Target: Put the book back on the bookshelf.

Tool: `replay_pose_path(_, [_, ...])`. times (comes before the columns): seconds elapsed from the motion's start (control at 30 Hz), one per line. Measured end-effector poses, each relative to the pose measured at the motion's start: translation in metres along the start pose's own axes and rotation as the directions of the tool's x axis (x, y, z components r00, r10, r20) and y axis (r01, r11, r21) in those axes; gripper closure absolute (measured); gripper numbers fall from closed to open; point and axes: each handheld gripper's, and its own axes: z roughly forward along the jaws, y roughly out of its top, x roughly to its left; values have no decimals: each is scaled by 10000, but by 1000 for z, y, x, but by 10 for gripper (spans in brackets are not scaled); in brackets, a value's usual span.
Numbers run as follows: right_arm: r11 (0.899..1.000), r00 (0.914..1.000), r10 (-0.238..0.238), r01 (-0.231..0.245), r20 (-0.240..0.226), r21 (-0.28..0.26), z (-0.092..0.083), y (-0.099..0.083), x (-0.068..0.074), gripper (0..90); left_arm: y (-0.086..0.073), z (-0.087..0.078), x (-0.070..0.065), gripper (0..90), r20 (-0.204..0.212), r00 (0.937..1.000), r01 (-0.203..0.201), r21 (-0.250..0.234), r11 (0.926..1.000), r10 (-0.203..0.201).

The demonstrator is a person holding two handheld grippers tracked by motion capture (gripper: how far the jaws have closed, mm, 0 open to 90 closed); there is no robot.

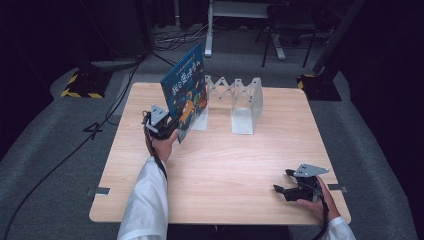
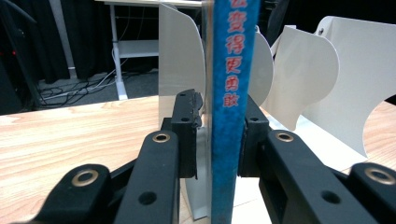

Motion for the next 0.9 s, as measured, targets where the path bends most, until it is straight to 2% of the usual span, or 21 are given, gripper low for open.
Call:
replay_pose_path(0.2, [10000, 10000, -1, 1, 0, -1, 0, 0, 0, 187, 0, -4, 2, 746, -48, 9999, -137, 1, 9999, 137])
replay_pose_path(0.43, [10000, 10000, 1, -1, 0, 0, 0, 0, 0, 187, -3, -9, 6, 732, -41, 10000, -22, -77, 10000, 21])
replay_pose_path(0.53, [10000, 10000, 0, 0, 2, -1, 0, 0, 0, 187, -3, -11, 5, 739, 45, 9996, -288, -51, 9996, 288])
replay_pose_path(0.67, [10000, 10000, 3, -3, 1, 1, 0, 0, 0, 187, -4, -13, 6, 728, 25, 9997, -247, -42, 9997, 247])
replay_pose_path(0.9, [10000, 10000, 0, 0, 3, 0, 0, 0, 0, 186, -2, -18, 6, 704, 111, 9989, -464, 51, 9989, 463])
